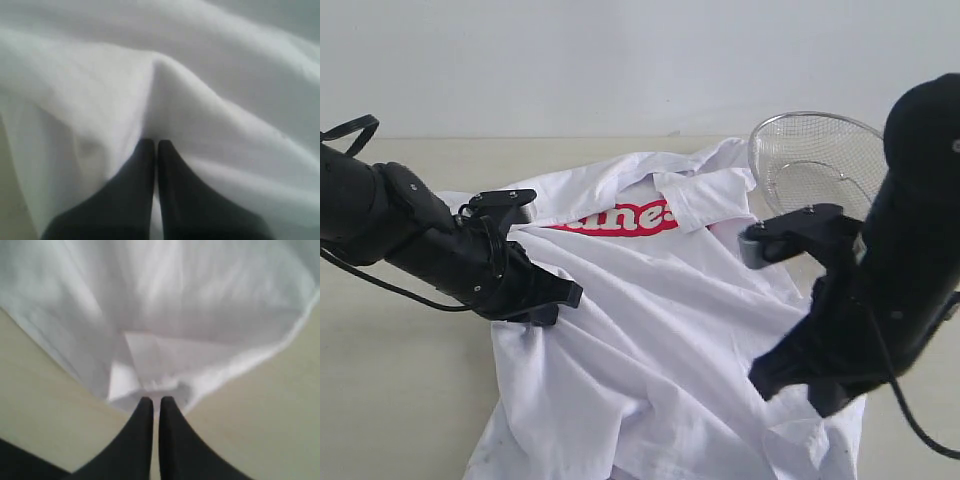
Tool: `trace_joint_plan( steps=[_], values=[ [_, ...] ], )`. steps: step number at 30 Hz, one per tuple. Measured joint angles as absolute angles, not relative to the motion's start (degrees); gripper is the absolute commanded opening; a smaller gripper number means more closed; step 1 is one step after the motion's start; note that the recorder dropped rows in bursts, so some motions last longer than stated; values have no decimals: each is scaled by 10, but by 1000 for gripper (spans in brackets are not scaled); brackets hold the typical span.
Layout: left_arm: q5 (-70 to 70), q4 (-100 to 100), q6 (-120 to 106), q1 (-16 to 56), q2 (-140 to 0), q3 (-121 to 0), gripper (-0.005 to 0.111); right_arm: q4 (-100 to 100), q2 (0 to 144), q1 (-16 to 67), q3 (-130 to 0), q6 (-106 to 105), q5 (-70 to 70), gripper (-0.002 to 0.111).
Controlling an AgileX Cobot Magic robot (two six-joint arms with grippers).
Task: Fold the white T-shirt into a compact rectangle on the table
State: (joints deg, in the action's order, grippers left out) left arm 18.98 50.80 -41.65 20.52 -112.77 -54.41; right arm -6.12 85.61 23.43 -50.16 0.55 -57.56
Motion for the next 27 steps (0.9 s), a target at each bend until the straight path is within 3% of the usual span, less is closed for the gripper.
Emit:
trace_joint_plan(
  steps=[7, 14, 21, 27],
  values=[
    [190, 508, -416, 205, -1128, -544, 5, -94, 976, 234, -556, -12, -508, 0],
    [190, 508, -416, 205, -1128, -544, 5, -73, 1058, 234, -592, -14, -537, 0],
    [190, 508, -416, 205, -1128, -544, 5, -47, 1057, 234, -592, -14, -671, 0],
    [190, 508, -416, 205, -1128, -544, 5, -34, 996, 234, -563, 0, -691, 0]
  ],
)
